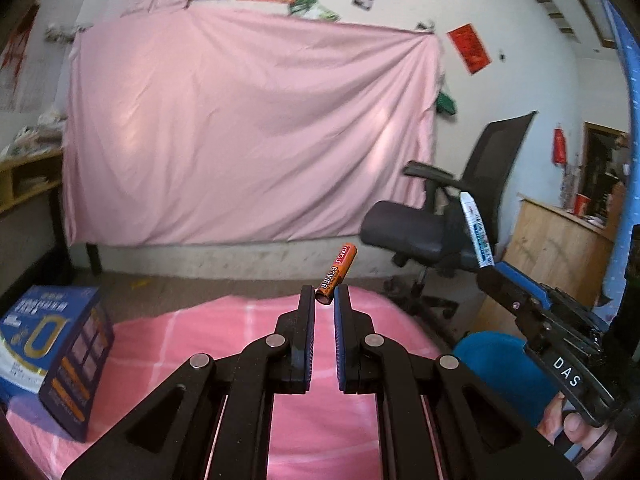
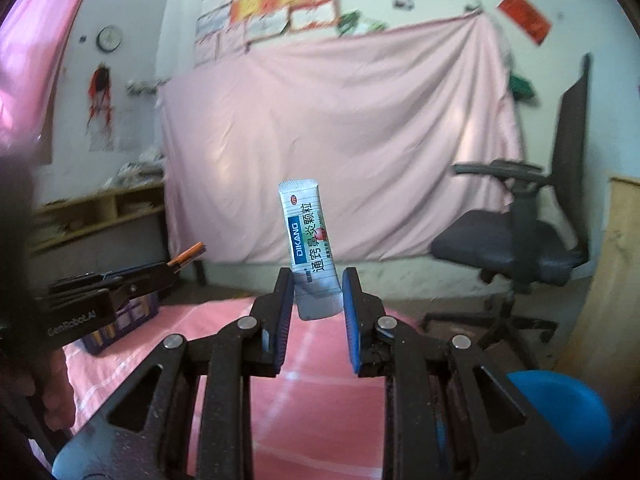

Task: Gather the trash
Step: 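Carry the battery and toothpaste tube over the blue basin and open both tools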

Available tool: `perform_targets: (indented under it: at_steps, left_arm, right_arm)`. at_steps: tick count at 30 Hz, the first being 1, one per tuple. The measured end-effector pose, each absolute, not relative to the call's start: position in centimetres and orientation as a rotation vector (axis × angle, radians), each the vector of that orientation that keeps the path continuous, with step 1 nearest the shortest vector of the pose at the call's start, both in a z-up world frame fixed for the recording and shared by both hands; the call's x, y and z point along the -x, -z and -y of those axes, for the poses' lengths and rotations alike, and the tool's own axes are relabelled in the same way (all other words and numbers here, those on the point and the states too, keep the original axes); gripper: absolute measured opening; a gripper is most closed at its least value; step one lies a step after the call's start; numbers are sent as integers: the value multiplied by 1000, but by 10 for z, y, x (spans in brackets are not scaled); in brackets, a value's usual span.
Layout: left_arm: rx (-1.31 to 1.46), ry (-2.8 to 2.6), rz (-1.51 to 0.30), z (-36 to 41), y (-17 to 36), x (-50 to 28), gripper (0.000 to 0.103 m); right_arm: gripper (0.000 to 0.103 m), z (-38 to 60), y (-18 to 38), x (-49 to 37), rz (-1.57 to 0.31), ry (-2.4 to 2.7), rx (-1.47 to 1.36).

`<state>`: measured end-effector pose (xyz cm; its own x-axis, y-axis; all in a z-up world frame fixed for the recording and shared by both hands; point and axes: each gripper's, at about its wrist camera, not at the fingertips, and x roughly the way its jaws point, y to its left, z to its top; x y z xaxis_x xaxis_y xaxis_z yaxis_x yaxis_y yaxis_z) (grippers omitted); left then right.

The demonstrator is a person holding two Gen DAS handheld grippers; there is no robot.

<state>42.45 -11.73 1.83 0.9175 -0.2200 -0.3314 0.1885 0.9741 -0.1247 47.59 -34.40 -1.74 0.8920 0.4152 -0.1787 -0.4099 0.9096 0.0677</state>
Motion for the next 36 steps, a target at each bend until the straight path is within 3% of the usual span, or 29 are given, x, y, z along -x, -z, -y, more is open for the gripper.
perform_targets:
  at_steps: [17,36]
  left_arm:
    - [-7,454,-323,263,-34,-416,7]
    - [53,582,-660,329,20,-464,7]
  right_arm:
    - [49,470,12,-441,-188,-146,-90]
    - [50,523,62,-475,-491,-106,-173]
